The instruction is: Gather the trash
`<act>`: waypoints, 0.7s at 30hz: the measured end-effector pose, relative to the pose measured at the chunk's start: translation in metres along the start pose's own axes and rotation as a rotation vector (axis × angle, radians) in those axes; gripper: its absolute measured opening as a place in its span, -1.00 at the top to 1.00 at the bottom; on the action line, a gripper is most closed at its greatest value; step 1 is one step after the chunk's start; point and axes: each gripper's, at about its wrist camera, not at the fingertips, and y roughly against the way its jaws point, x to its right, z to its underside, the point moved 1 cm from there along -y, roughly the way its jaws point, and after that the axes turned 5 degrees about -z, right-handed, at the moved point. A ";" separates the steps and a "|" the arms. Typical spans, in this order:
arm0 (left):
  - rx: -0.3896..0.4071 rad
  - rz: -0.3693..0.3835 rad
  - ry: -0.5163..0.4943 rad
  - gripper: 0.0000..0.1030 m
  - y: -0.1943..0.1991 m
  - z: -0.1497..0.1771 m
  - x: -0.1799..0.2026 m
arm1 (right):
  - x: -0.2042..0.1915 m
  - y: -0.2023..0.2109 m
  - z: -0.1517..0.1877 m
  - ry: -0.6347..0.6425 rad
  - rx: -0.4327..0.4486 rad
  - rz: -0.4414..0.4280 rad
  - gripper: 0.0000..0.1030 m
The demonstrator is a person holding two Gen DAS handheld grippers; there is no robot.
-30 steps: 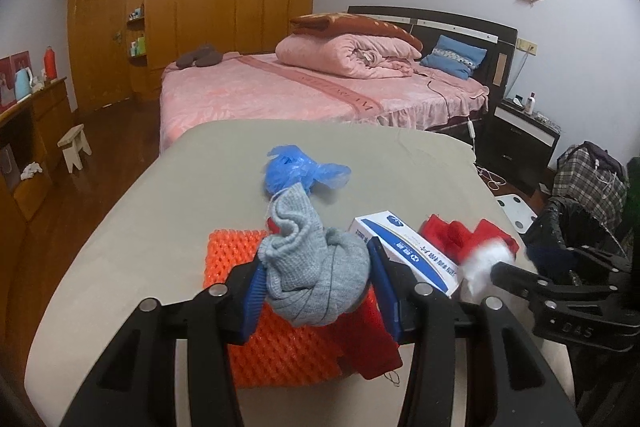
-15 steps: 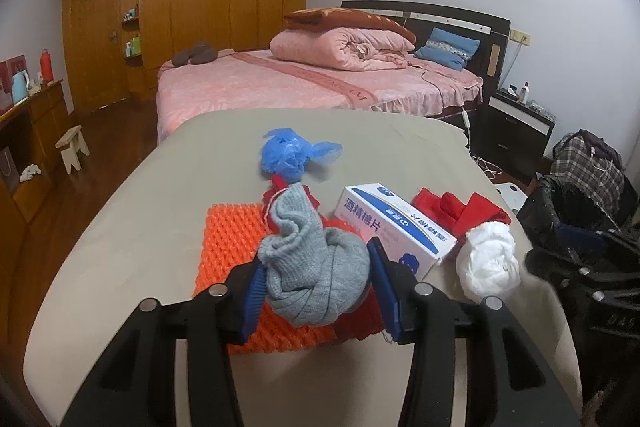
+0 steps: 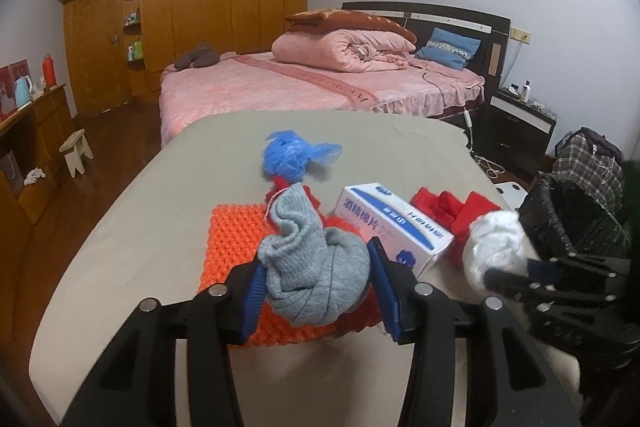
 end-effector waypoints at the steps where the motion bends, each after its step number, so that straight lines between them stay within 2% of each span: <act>1: 0.007 0.005 0.000 0.08 0.002 -0.002 0.001 | 0.000 0.009 -0.003 -0.003 0.021 -0.003 0.43; 10: 0.082 0.097 -0.026 0.08 0.024 -0.027 0.040 | 0.027 0.084 -0.027 -0.049 0.189 0.053 0.42; 15: 0.110 0.185 -0.049 0.08 0.031 -0.042 0.077 | 0.059 0.115 -0.024 -0.092 0.236 0.127 0.41; 21: 0.128 0.315 -0.106 0.08 0.037 -0.050 0.140 | 0.108 0.142 -0.006 -0.170 0.256 0.238 0.41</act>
